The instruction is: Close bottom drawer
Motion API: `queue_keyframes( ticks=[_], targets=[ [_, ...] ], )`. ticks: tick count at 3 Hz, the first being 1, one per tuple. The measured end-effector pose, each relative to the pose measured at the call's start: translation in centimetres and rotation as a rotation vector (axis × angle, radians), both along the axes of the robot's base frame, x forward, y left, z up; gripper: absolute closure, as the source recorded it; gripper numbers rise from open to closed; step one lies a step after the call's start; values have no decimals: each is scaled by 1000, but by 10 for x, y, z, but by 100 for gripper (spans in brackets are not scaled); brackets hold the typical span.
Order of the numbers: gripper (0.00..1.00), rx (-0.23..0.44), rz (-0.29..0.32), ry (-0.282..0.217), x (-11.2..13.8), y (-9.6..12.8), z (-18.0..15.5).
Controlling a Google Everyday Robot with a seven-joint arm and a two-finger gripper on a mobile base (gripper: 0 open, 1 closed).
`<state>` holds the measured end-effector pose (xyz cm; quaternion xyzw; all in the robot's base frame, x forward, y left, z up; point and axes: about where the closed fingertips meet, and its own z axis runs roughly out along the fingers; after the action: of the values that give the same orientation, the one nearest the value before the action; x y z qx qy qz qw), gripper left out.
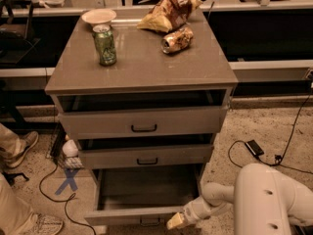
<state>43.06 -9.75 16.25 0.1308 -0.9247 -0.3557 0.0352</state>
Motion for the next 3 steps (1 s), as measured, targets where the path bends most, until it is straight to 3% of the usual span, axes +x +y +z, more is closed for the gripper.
queue_keyframes(
  ticks=[2, 3],
  targets=[
    [95, -12, -3, -6, 12, 3, -11],
    [100, -11, -2, -4, 11, 3, -12]
  ],
)
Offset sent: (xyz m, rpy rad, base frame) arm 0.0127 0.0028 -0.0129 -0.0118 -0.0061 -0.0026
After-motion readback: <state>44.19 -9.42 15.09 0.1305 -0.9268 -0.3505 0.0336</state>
